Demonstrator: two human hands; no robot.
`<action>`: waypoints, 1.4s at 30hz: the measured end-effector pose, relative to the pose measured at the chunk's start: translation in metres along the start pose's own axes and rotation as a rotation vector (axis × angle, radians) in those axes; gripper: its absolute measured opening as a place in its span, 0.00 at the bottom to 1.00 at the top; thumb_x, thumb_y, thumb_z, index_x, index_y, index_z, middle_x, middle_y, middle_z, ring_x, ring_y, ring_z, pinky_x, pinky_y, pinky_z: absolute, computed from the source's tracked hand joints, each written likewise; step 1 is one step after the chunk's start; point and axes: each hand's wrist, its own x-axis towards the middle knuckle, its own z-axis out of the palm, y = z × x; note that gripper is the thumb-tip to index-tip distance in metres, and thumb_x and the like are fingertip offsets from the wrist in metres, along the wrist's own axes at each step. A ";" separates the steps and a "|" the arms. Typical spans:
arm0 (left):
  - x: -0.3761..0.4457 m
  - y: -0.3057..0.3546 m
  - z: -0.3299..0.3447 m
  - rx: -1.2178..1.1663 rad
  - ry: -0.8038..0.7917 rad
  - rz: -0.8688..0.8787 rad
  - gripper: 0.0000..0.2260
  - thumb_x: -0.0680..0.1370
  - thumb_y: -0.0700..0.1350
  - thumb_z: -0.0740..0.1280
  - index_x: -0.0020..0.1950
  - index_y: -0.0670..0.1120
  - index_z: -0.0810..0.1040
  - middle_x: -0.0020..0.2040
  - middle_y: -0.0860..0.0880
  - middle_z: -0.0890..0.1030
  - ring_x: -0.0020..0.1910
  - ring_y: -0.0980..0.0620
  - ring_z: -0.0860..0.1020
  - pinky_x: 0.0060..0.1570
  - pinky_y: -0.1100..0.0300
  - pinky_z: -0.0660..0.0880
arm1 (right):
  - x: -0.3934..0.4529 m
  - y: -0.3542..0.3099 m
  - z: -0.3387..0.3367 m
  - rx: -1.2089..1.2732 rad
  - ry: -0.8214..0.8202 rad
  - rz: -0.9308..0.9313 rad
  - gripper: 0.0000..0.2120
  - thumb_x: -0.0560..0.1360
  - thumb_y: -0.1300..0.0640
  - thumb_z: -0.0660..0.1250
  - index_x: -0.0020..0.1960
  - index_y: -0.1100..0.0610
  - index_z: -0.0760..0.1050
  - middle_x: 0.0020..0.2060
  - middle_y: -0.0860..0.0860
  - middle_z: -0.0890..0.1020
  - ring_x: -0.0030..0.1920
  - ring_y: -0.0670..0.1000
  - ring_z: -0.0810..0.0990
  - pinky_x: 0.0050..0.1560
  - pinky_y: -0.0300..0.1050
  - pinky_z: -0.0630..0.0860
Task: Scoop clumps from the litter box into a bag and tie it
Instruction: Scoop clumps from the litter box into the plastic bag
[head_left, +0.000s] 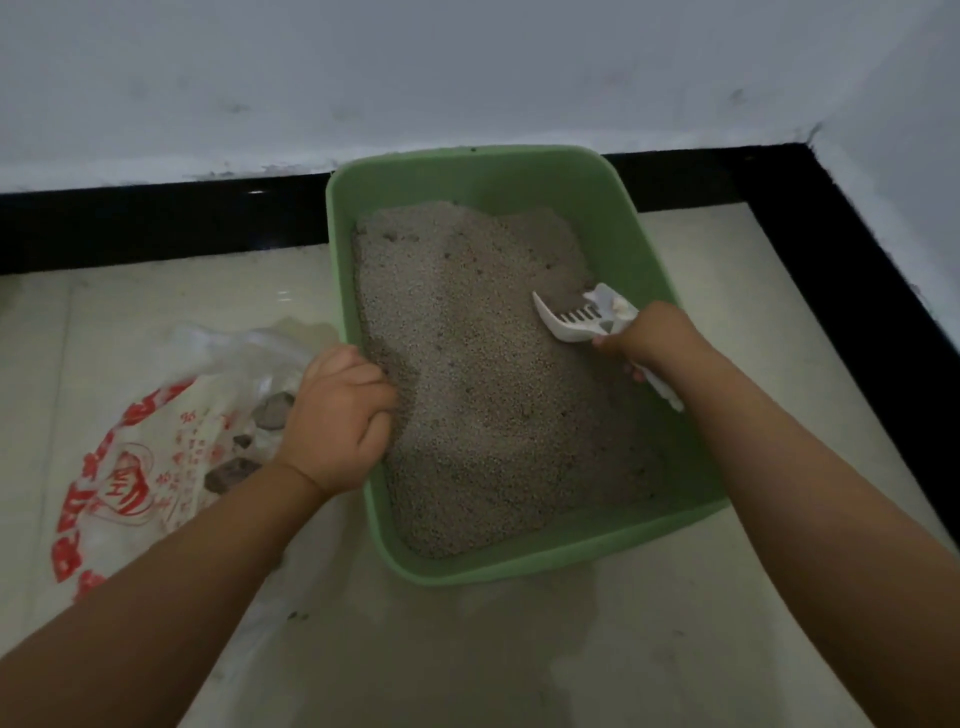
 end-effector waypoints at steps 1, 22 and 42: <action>-0.001 0.000 0.001 -0.008 0.017 -0.009 0.13 0.67 0.41 0.54 0.24 0.38 0.70 0.24 0.42 0.68 0.34 0.48 0.61 0.39 0.56 0.61 | 0.005 -0.003 0.002 0.014 0.019 0.016 0.18 0.76 0.56 0.64 0.61 0.65 0.72 0.31 0.57 0.73 0.31 0.54 0.72 0.38 0.44 0.69; 0.000 -0.006 0.006 0.003 0.012 0.014 0.13 0.67 0.42 0.54 0.25 0.40 0.71 0.26 0.44 0.69 0.35 0.49 0.62 0.45 0.58 0.61 | 0.026 -0.004 0.036 0.419 0.315 -0.235 0.13 0.75 0.56 0.66 0.46 0.67 0.77 0.34 0.57 0.74 0.30 0.49 0.69 0.40 0.44 0.67; -0.060 0.033 -0.016 0.121 -0.165 0.235 0.28 0.81 0.53 0.44 0.33 0.40 0.75 0.33 0.42 0.75 0.40 0.46 0.66 0.60 0.49 0.62 | -0.070 0.047 0.022 0.089 0.205 -0.324 0.10 0.73 0.56 0.69 0.46 0.63 0.79 0.33 0.55 0.75 0.39 0.51 0.72 0.34 0.42 0.63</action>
